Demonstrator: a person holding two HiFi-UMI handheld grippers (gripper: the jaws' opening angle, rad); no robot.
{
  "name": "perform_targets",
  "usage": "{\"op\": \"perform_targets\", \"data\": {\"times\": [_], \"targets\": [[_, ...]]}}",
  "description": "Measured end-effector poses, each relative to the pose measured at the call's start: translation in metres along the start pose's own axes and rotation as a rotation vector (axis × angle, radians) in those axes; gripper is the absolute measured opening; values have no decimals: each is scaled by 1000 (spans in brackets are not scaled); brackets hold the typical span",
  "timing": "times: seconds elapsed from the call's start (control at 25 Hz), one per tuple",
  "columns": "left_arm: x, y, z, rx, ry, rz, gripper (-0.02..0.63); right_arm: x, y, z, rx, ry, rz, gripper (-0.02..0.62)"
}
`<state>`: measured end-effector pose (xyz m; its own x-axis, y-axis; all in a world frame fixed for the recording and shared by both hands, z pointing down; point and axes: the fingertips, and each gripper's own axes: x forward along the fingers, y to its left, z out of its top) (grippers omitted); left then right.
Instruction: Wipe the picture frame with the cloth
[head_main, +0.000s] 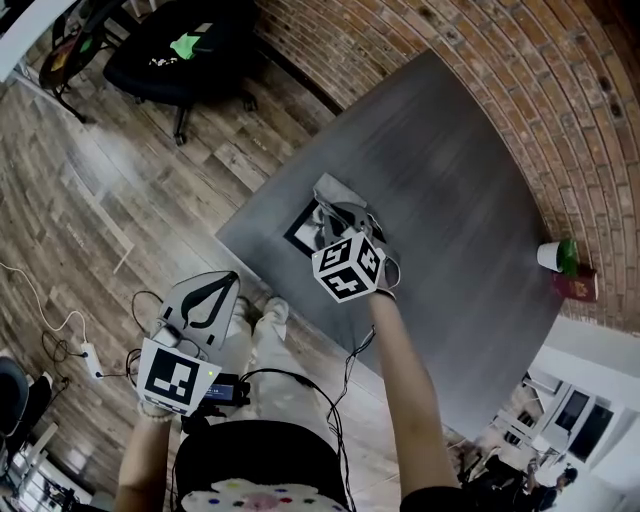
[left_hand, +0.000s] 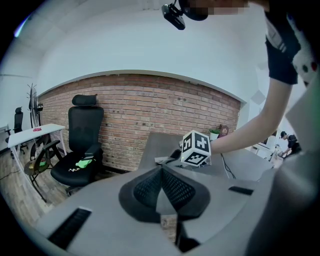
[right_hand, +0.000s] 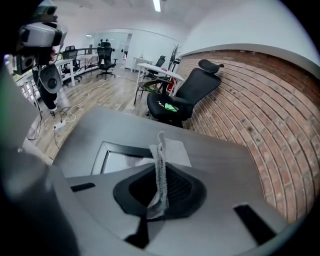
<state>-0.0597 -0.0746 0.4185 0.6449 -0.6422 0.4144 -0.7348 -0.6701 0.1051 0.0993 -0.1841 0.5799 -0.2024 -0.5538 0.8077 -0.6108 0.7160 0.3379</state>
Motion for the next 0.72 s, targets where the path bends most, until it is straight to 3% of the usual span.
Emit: {"op": "perform_targets", "data": {"times": [0.72], "targets": [[-1, -1, 1, 4, -6, -6, 9, -13, 53, 18, -72, -44, 98, 15]]}}
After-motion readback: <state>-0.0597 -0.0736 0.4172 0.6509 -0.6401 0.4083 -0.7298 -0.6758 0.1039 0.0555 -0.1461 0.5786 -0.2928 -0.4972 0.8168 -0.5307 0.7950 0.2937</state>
